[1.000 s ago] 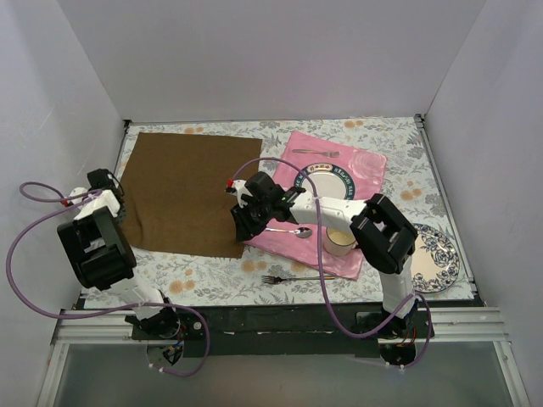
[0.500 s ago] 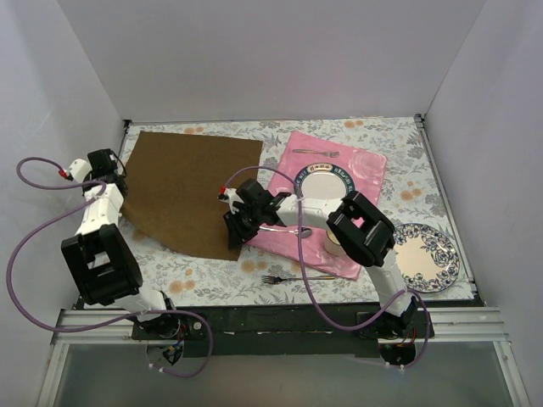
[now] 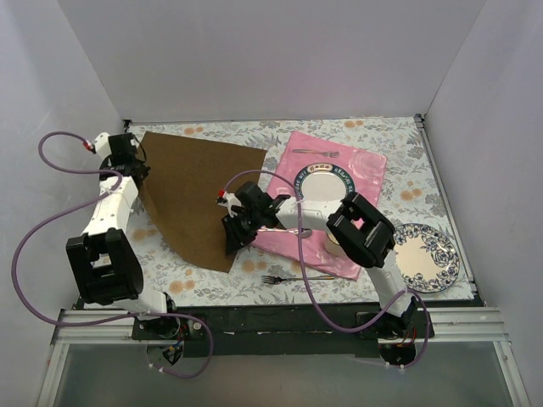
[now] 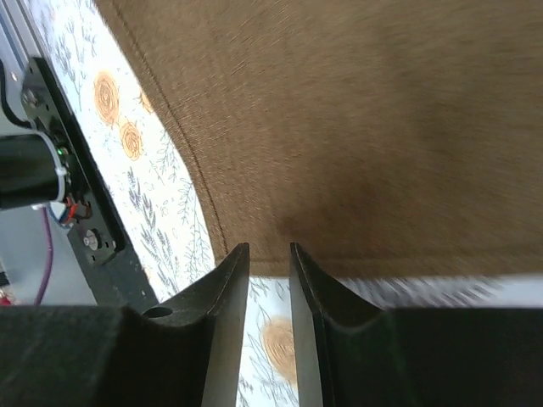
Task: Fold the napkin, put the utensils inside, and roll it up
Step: Fold the napkin
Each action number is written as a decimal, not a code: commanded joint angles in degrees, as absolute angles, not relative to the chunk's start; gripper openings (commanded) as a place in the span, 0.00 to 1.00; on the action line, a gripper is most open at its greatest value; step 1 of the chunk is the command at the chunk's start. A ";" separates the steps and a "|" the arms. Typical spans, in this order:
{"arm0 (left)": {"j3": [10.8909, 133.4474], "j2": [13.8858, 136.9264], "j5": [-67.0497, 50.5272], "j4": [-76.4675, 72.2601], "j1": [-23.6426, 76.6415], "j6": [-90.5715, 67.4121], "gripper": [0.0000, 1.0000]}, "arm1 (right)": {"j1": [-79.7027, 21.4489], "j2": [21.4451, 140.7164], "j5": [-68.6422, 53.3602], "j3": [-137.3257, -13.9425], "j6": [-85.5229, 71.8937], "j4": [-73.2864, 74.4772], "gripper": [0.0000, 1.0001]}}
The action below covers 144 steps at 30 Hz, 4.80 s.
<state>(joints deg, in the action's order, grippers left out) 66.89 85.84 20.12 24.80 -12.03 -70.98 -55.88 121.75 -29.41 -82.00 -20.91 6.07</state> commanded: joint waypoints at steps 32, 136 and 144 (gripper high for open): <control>97.46 117.42 21.36 17.67 18.45 -55.11 0.11 | -30.94 96.59 -25.66 -73.30 -17.14 8.00 0.36; 99.84 129.55 -6.51 23.29 -15.38 -81.65 0.56 | -55.63 124.45 -20.56 -90.88 -10.46 13.80 0.60; 98.70 130.69 -3.95 23.29 -15.29 -79.19 0.14 | -57.74 124.10 -20.74 -88.33 -10.37 13.80 0.56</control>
